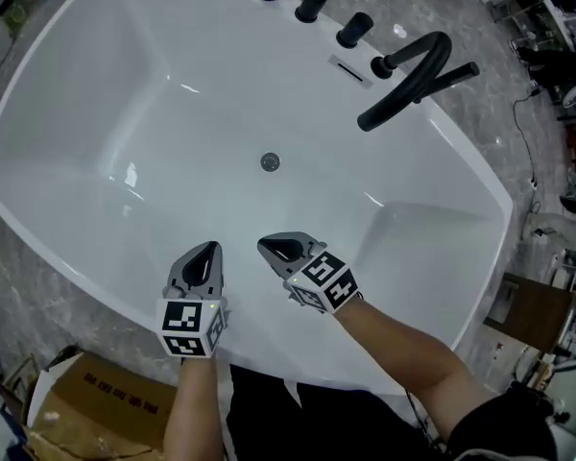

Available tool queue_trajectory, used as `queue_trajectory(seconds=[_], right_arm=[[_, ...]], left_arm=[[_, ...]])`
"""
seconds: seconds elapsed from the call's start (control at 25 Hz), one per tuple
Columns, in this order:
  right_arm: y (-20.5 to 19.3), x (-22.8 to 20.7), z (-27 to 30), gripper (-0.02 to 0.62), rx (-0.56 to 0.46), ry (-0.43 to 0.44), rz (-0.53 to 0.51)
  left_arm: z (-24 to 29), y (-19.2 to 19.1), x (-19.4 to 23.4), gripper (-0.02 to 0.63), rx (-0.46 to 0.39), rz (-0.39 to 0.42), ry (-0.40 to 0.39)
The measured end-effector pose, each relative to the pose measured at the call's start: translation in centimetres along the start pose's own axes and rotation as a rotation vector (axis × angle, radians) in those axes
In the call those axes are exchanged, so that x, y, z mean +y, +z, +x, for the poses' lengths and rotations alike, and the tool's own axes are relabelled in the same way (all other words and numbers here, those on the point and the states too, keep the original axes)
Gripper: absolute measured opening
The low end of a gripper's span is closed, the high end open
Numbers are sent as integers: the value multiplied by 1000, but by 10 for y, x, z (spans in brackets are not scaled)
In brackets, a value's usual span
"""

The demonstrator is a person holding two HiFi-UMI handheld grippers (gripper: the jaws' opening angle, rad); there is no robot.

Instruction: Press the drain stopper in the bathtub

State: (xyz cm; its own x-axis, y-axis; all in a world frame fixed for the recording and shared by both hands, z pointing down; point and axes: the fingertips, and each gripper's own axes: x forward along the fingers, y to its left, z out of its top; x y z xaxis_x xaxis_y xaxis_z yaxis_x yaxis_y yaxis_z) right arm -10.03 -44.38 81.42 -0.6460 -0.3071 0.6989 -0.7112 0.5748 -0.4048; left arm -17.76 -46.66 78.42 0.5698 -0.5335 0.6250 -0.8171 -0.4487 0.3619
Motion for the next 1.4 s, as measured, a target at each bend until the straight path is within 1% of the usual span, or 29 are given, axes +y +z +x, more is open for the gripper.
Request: queue_trajectory(seconds=[0.24,0.4,0.52,0.6,0.64,0.76,0.88,0.92,1.0,1.08,1.12,1.2,1.28,1.4], right_arm=[[-18,-35,35,14,46,-18,-29],[-30,-58,57,14,67,-32,-22],[-36,-73,77,14,81,-37,-24],[-37,-82,92,14,84,-42,-31],[-37,-87,100,14,85,-44,-34],[-36,-101,117,14,87,-56,-47],[-35,-117,131,14,93,-67,-67],[-36,-124,136,14,98,-75,-77],[-39,-144,149,14,114,-103,-95],[-47,-165,161,14,137,-133,-105],[-52,-176,167,14,148,-145,-104],[-61,-195,177,14,172,-169,-94],[-71,-214,187,14,200,-196,-96],[-88,-239,200,14,249,-231,-137]], left_arm=[[51,-22,15,12,38,2,-33],[75,-36,28,12,59,7,-33],[89,-41,41,12,71,-26,-32],[96,-37,45,12,61,-53,-39],[100,-32,47,12,55,-50,-41],[113,-16,50,12,53,-1,-44],[133,-8,52,12,73,41,-68],[141,-7,55,12,81,47,-78],[155,-7,65,12,94,32,-94],[168,-7,80,12,104,31,-81],[174,-7,88,12,109,58,-66],[187,-10,102,12,121,141,-38],[202,-20,110,12,141,202,-37],[222,-45,111,12,182,223,-75]])
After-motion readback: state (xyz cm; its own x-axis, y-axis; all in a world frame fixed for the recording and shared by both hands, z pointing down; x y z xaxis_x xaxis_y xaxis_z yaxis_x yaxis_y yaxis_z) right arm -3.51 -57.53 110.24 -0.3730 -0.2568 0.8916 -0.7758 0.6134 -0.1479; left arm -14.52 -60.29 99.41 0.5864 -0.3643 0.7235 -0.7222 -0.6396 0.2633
